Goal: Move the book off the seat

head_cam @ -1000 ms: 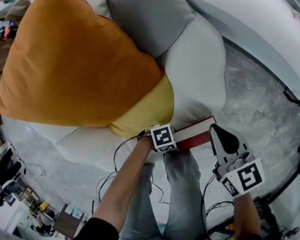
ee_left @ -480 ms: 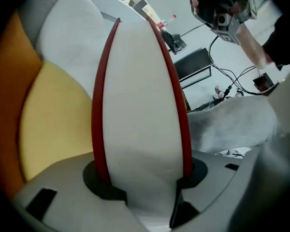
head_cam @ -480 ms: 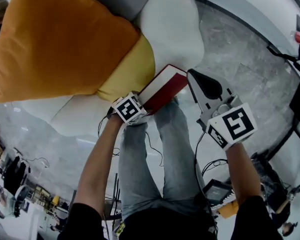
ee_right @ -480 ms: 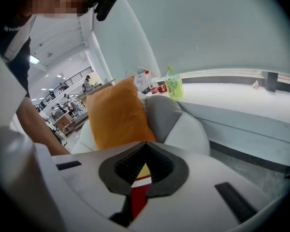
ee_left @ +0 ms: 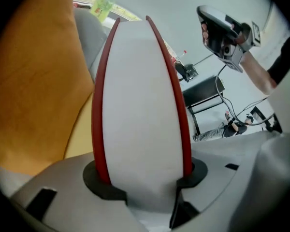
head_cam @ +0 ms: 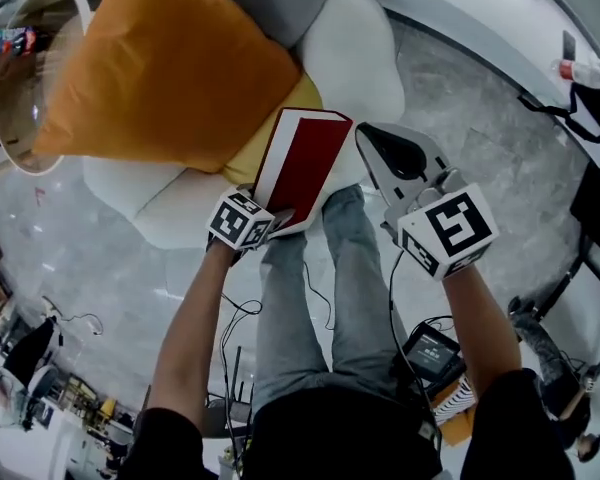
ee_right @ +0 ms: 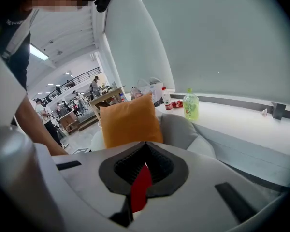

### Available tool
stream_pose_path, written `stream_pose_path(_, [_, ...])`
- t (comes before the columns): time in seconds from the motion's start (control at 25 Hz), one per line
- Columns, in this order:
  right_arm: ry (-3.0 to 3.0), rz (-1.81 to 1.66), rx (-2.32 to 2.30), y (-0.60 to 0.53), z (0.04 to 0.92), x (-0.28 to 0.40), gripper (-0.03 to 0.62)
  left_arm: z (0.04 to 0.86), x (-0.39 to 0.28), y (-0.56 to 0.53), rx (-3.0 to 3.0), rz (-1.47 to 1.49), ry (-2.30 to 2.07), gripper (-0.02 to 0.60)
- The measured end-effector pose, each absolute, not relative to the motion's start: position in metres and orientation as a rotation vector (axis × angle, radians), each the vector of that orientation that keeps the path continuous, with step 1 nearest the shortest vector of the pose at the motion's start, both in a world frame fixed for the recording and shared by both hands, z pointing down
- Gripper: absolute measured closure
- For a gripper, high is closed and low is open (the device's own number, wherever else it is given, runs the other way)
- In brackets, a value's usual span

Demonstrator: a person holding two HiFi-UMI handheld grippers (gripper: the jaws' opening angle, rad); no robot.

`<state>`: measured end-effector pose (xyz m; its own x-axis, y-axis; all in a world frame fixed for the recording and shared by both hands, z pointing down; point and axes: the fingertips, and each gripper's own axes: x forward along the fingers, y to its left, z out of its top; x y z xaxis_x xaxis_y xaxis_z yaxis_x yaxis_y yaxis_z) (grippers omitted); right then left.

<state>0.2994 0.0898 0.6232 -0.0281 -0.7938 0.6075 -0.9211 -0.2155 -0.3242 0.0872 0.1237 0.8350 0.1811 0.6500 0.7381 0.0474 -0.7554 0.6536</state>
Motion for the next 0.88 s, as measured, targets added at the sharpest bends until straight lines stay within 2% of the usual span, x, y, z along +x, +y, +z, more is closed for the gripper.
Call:
stream_pose_path(0.44, [-1.987, 0.963, 1.935, 0.044, 0.542, 0.249, 0.586, 0.749, 0.037, 0.083, 2.048, 1.511, 0.307, 0.331])
stream_pose_path(0.88, [-2.247, 0.786, 1.714, -0.023, 0.442, 0.174, 0.586, 0.631, -0.028, 0.035, 2.103, 1.232, -0.24, 0.33])
